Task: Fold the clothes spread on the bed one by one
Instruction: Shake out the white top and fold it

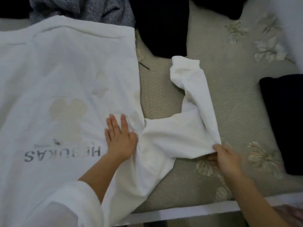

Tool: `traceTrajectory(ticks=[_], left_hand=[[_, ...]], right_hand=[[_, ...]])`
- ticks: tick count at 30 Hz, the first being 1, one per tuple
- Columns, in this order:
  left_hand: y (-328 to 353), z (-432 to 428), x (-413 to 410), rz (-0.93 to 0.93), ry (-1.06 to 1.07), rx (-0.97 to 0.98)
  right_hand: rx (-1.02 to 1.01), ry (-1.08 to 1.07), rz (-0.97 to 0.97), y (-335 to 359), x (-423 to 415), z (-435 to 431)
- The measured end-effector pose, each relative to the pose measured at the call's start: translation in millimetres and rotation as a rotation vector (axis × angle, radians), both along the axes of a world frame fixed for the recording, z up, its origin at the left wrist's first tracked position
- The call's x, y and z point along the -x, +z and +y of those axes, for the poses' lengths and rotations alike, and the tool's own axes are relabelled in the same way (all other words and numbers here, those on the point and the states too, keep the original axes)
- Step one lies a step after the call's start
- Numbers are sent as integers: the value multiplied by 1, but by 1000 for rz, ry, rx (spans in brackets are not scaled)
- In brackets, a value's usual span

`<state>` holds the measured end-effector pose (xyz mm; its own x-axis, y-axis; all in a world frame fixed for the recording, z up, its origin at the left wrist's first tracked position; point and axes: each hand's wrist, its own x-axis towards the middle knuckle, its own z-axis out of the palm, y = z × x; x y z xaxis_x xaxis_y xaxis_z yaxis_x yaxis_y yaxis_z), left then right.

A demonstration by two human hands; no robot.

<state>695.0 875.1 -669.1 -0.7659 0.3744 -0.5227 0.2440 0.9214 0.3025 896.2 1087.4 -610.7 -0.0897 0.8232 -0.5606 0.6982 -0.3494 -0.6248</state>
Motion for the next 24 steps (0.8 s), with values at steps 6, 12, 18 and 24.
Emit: traceTrajectory(ticks=[6,12,18,24], left_hand=[[3,-7,-10,31,-34,-18],[21,13,-81,15,-15,-291],[38,30,-96,193,-306,-294],[34,51,-127,222,-620,-174]], right_hand=[[-144,141,15,-16,32,39],[-439,799,-291,-14,76,58],[-330,-276,295,27,57,113],[228,-460,536,9,-1,109]])
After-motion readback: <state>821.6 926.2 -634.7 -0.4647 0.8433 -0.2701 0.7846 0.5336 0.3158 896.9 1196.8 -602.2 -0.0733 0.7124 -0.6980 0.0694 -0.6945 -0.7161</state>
